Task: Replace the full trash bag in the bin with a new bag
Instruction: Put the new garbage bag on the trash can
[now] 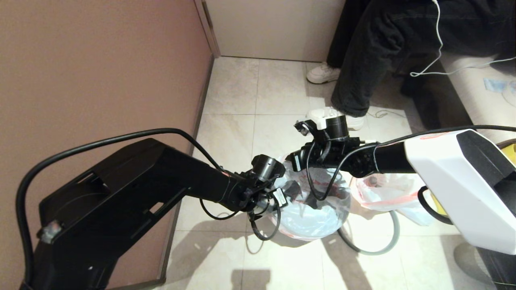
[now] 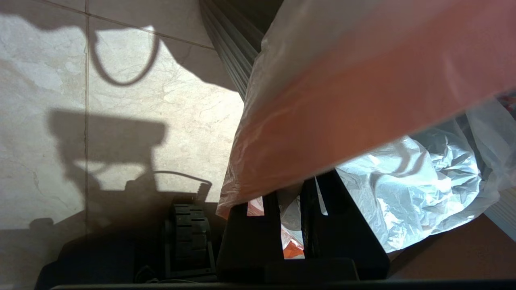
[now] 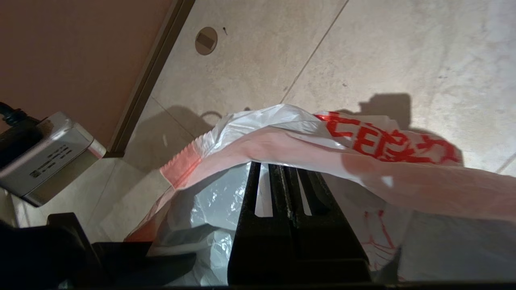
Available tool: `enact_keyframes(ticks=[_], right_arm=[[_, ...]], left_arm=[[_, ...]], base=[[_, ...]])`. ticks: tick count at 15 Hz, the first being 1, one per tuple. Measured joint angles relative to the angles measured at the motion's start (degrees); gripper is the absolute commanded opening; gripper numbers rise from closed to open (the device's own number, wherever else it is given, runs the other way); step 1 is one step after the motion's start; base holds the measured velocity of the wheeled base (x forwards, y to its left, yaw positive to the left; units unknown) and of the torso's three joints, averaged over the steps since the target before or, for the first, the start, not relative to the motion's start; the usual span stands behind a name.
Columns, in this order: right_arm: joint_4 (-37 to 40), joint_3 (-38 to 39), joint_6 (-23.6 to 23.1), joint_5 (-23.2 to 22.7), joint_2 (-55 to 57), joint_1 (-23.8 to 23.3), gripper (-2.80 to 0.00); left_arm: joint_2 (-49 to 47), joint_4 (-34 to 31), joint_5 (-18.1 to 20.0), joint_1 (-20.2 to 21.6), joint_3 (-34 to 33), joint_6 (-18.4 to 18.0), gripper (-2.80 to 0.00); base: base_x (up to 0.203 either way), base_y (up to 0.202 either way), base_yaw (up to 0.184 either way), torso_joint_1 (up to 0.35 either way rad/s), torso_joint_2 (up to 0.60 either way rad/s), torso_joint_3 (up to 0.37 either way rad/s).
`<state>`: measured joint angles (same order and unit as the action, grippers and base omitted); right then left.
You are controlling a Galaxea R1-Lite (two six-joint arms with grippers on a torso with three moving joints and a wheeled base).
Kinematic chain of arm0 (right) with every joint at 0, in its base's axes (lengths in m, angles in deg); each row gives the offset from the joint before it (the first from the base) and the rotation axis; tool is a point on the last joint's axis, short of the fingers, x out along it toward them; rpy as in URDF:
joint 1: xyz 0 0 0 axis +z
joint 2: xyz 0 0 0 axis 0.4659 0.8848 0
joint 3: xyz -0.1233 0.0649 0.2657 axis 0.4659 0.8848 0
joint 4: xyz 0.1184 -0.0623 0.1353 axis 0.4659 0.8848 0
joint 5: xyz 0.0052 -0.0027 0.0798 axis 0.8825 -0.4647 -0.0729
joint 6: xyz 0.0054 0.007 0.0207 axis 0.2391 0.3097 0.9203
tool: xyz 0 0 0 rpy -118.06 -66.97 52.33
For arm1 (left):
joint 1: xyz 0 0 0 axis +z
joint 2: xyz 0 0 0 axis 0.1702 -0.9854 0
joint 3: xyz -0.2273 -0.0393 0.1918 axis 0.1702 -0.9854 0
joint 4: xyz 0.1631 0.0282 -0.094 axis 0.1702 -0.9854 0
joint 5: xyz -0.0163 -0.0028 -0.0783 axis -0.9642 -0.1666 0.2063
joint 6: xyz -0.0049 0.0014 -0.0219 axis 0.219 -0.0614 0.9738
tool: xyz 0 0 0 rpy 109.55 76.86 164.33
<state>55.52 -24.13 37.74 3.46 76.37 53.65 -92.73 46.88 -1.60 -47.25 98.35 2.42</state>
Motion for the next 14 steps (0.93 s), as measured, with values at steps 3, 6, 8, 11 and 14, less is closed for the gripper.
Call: enact_keyframes(ticks=[3, 6, 8, 11, 14], right_arm=[[0.56, -3.17, 0.0, 0.17, 3.77, 0.79, -2.8], [-2.14, -4.29, -0.05, 1.69, 6.64, 0.92, -2.8], [-4.7, -4.4, -0.05, 3.07, 7.72, 0.06, -2.8], [-4.9, -4.01, -0.05, 3.39, 7.05, -1.53, -2.8], [-3.71, -3.54, -1.6, 4.44, 4.66, -4.52, -2.8]], left_arm=[[0.02, 0.05, 0.24, 0.0, -0.15, 0.0, -2.8], [0.5, 0.13, 1.53, 0.02, -0.98, 0.09, -2.8], [1.45, 0.94, 3.3, -0.23, -2.43, -0.09, -2.8], [2.47, 5.1, 3.58, -0.34, -4.55, -0.16, -2.8], [2.89, 5.56, 3.25, -0.5, -5.23, -0.16, -2.8]], base=[[0.0, 0.0, 0.0, 0.0, 0.0, 0.0], [0.0, 0.0, 0.0, 0.0, 0.0, 0.0], [0.0, 0.0, 0.0, 0.0, 0.0, 0.0], [0.0, 0.0, 0.0, 0.0, 0.0, 0.0], [0.0, 0.0, 0.0, 0.0, 0.0, 0.0]])
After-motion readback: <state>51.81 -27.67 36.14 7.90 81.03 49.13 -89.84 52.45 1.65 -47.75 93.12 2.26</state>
